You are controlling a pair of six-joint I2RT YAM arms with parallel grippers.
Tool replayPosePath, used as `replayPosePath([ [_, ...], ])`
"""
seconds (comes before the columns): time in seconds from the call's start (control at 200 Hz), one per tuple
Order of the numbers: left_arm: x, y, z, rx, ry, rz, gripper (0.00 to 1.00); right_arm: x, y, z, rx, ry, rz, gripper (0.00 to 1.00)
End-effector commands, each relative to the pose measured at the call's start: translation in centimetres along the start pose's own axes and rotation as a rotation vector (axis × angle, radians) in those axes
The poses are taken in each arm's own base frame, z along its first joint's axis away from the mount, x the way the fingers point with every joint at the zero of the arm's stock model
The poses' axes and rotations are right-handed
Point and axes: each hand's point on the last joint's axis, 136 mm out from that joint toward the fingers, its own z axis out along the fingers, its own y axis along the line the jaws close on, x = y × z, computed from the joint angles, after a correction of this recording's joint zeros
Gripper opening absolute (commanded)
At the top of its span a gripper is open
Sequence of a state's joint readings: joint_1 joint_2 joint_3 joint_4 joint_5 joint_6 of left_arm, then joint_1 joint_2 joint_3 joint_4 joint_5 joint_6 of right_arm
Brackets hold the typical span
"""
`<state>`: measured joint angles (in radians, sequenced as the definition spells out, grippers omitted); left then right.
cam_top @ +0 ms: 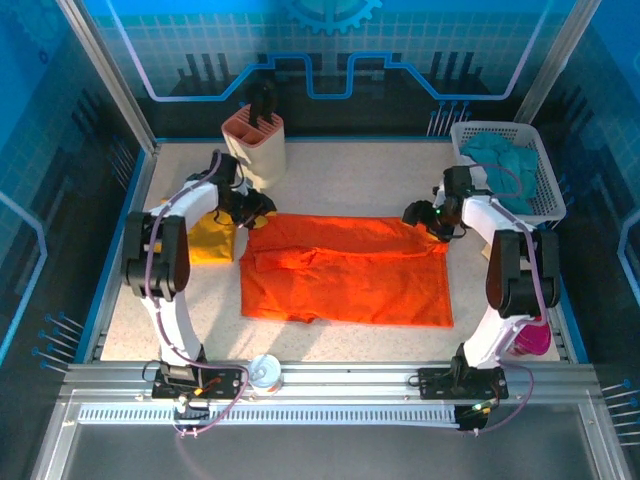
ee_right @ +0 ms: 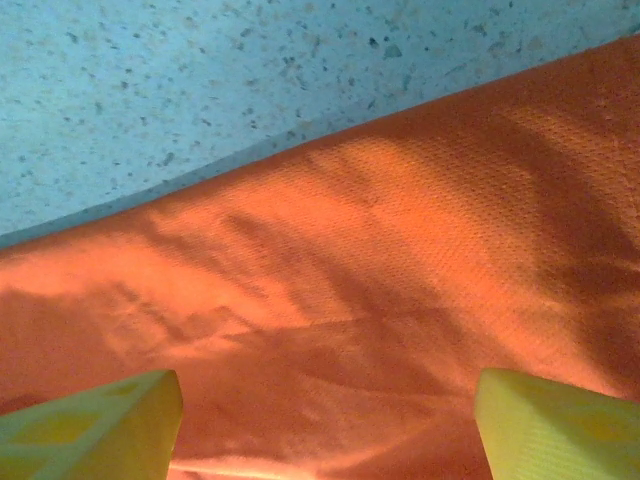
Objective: Fold and stack the t-shirts
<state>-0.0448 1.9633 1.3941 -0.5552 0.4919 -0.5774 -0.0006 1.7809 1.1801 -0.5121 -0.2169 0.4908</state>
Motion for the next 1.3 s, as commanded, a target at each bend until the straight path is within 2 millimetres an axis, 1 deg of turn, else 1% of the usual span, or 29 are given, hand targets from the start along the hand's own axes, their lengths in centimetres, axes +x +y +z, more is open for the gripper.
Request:
replayPosePath([
  [0.0, -1.2, 1.0, 0.6, -0.007, 0.028, -0.020, 0.36, -0.8, 0.1, 1.0, 0.000, -0.005, -0.004, 0.77],
  [0.07, -1.8, 2.4, 1.1, -0.034, 0.031, -0.041, 0.34, -0.8, -0.8, 1.6, 0.023, 0.007, 0.005, 0.77],
  [0.16, -3.0, 3.6, 1.0, -0.077, -0.015, -0.048, 0.31, -1.0, -1.7, 2.0, 0.041, 0.007, 0.013, 0.77],
  [0.285, -4.1, 3.4, 0.2, -0.101, -0.064, -0.022, 0.29, -1.4, -2.5, 2.0, 0.064, 0.001, 0.017, 0.76],
  [0.4, -4.7, 3.3, -0.8, -0.136, -0.105, 0.012, 0.27, -1.8, -2.3, 1.4, 0.060, -0.016, 0.010, 0.76],
  [0.54, -3.6, 2.2, -2.3, -0.142, -0.140, 0.061, 0.25, -1.9, -1.1, -0.2, 0.033, -0.047, -0.014, 0.78],
  [0.61, -2.4, 1.5, -2.9, -0.147, -0.151, 0.090, 0.25, -1.5, -0.2, -0.9, 0.022, -0.055, -0.030, 0.80],
  [0.665, -1.1, 0.9, -2.8, -0.144, -0.139, 0.105, 0.25, -0.7, 0.3, -1.2, 0.016, -0.043, -0.031, 0.83],
  [0.796, 2.3, 0.3, -1.6, -0.179, -0.097, 0.155, 0.27, 1.6, 1.4, -1.0, 0.015, 0.000, -0.039, 0.86],
  [0.896, 3.9, 0.7, -0.1, -0.201, -0.056, 0.159, 0.27, 3.0, 1.3, -0.1, 0.044, 0.032, -0.040, 0.87],
  [1.036, 4.6, 1.8, 2.3, -0.236, -0.001, 0.141, 0.27, 3.4, 0.3, 1.7, 0.094, 0.063, -0.031, 0.86],
  [1.216, 4.7, 3.2, 4.7, -0.288, 0.061, 0.131, 0.27, 2.7, -0.6, 4.0, 0.144, 0.094, -0.026, 0.83],
  [1.296, 4.4, 3.3, 5.4, -0.295, 0.080, 0.127, 0.27, 2.2, -1.0, 4.6, 0.175, 0.106, -0.019, 0.83],
])
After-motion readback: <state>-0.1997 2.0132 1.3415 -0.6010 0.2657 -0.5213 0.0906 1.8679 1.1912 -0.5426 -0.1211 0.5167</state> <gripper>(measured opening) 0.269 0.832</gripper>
